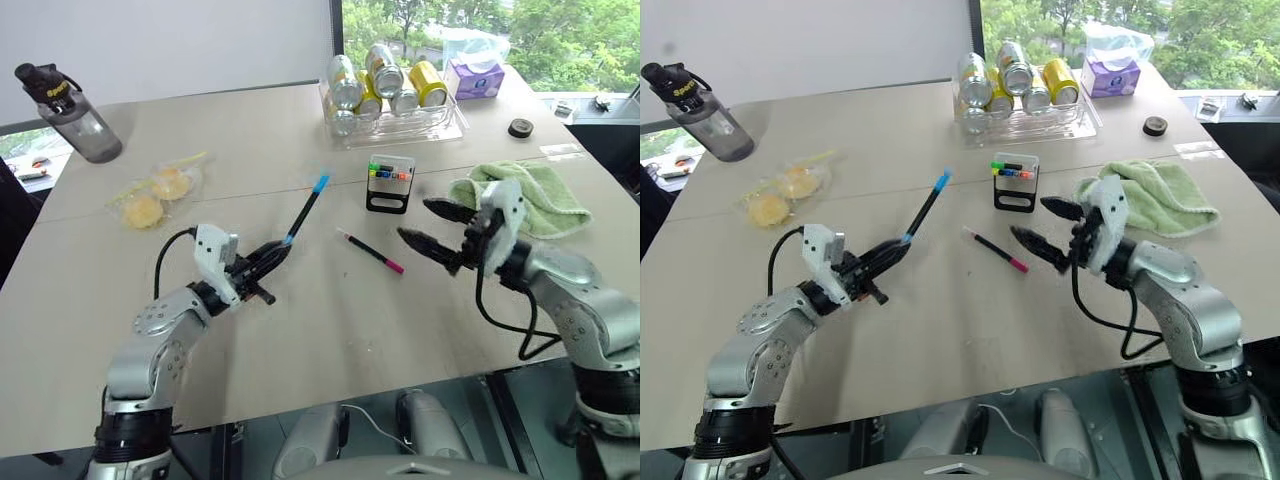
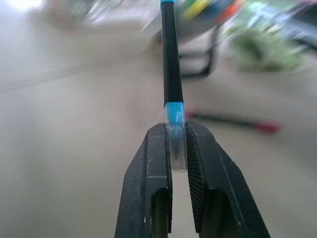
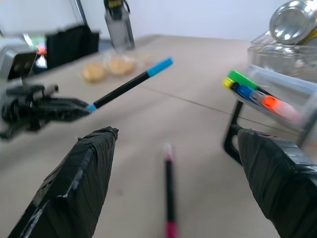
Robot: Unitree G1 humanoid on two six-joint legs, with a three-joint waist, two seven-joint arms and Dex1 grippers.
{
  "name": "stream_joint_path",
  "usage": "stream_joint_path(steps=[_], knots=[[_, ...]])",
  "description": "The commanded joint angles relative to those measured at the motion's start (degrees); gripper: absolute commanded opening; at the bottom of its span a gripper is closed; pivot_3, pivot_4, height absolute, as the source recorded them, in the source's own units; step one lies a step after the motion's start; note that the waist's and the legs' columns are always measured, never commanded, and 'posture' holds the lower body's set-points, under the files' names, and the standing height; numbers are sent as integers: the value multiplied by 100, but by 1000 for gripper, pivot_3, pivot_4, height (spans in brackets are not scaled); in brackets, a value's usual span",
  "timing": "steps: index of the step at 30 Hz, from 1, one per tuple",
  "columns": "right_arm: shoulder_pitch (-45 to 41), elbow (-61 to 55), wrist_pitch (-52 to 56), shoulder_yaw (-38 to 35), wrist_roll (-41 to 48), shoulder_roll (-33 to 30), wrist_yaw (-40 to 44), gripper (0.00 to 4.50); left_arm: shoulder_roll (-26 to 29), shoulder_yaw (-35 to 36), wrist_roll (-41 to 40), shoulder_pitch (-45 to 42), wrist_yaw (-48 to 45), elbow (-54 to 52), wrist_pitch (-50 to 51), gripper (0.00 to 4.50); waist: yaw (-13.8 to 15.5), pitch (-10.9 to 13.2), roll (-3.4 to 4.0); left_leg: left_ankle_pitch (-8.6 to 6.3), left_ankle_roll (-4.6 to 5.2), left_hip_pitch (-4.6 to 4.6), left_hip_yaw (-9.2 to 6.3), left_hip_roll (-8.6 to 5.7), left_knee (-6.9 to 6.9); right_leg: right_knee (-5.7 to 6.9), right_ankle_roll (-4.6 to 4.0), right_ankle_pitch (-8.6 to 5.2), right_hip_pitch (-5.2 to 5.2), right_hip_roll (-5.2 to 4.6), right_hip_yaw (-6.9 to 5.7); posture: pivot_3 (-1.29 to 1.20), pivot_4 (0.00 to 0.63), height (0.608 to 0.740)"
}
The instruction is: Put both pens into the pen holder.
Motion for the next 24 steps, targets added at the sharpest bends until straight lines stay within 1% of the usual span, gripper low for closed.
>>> stream_joint_path(steps=[1,4,6,8,12,13,14,16,17,18,19,21,22,23,24], knots=[[-241,-32,1000,-257,1079,325,-459,4168,58,62,-906,34,-105,-730,453,88,-1,0,0,0,1,0,1,0,-1,-2,0,0,0,0,-2,0,150,739],[-571,22,1417,-526,1965,804,-1020,4168,206,14,-1134,108,-143,-976,644,88,-36,1,2,0,1,-1,1,-1,-3,-2,0,0,-3,2,-2,0,150,739],[-777,63,1561,-652,2504,1070,-1381,4168,357,-91,-1097,126,-220,-1044,706,88,-79,1,3,0,1,1,4,-1,-4,-1,0,0,-3,4,0,0,150,739],[-917,105,1621,-651,2720,1212,-1641,4168,434,-226,-996,113,-289,-1054,686,88,-84,0,4,0,1,3,2,-1,-5,0,0,0,-2,5,-2,0,150,739],[-1035,161,1546,-598,2790,1285,-1856,4168,459,-363,-884,24,-319,-954,628,88,-130,1,5,0,1,3,4,-4,-4,-1,0,0,-1,4,-2,0,150,739],[-1064,166,1522,-610,2810,1299,-1916,3640,468,-375,-878,12,-326,-936,615,35,-135,1,5,0,2,3,4,-4,-5,-1,0,0,-2,5,-2,0,150,739],[-1087,174,1499,-613,2805,1299,-1948,3499,473,-385,-874,-2,-341,-916,606,35,-138,1,5,0,2,3,4,-4,-5,-1,0,0,-2,5,-2,0,150,739],[-1111,177,1465,-600,2782,1273,-1988,2598,493,-405,-879,-14,-388,-893,622,35,-143,1,5,0,1,3,3,-3,-6,0,0,0,-4,6,-3,0,150,739],[-1115,175,1455,-591,2779,1262,-2000,2247,501,-407,-884,-14,-407,-881,631,35,-144,1,5,0,1,3,3,-3,-6,0,0,0,-5,6,-2,0,150,739],[-1118,172,1443,-580,2774,1249,-2007,1620,504,-404,-890,-14,-423,-868,637,35,-144,1,5,0,1,3,4,-3,-6,0,0,0,-5,7,-2,0,150,739],[-1119,168,1434,-568,2770,1234,-2011,1144,506,-399,-885,-17,-435,-852,636,35,-144,1,5,0,1,3,5,-3,-6,0,0,0,-5,6,-1,0,150,739],[-1119,150,1410,-536,2755,1198,-2010,343,525,-389,-885,-32,-446,-811,659,35,-153,2,7,0,1,3,7,-3,-6,0,0,0,-7,6,2,0,150,739],[-1120,127,1392,-507,2741,1171,-2012,165,522,-363,-917,-40,-411,-791,683,35,-153,2,7,0,1,3,7,-3,-7,1,0,0,-7,7,2,0,150,739],[-1126,102,1366,-475,2711,1150,-2015,136,546,-358,-918,-40,-382,-783,719,35,-151,2,7,0,1,2,5,-3,-7,1,0,0,-7,8,1,0,150,739],[-1164,53,1257,-411,2535,1124,-2036,136,622,-381,-949,-19,-441,-792,794,484,-150,2,7,0,1,2,5,-3,-7,0,0,0,-7,7,1,0,150,739]])
